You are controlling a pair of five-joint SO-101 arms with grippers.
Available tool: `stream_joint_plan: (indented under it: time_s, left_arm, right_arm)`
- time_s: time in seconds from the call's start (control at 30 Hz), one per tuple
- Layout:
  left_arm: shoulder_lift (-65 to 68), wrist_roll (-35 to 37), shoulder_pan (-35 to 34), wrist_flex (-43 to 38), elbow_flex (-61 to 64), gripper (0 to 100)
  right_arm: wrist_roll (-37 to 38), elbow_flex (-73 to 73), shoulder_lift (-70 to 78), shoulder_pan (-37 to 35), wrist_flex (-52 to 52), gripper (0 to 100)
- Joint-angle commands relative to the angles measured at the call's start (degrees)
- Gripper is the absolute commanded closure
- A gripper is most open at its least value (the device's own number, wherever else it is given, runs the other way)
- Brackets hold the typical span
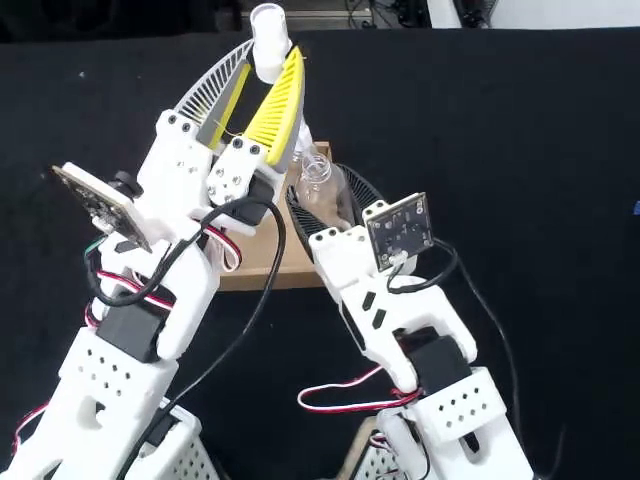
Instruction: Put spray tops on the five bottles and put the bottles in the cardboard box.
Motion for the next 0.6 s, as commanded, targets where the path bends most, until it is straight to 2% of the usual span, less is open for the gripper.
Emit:
stream_joint_plan:
  time_s: [0.0,0.13,0.3,0.5,0.57]
  left_arm:
    - [0.18,0.00,-0.48,-0.62,-1.80,97]
    - [0.09,-0.18,2.42,2.55,-1.80,97]
    - [-0.18,-0.35,9.45,17.23,-7.52,97]
    - [-0.35,-0.35,9.45,24.79,-9.10,97]
    - [-0.26,-0.35,9.45,26.37,-9.01,94]
  right_arm:
    - [-0.18,-0.13,-1.36,1.23,-1.85,98.7]
    - [-0.18,-0.13,-1.63,1.23,-1.85,98.7]
    - [-0.18,-0.13,-1.80,1.41,-1.85,98.7]
    - [-0.18,-0.13,-1.80,1.41,-1.85,98.7]
    - [-0.18,-0.13,-1.80,1.41,-1.85,98.7]
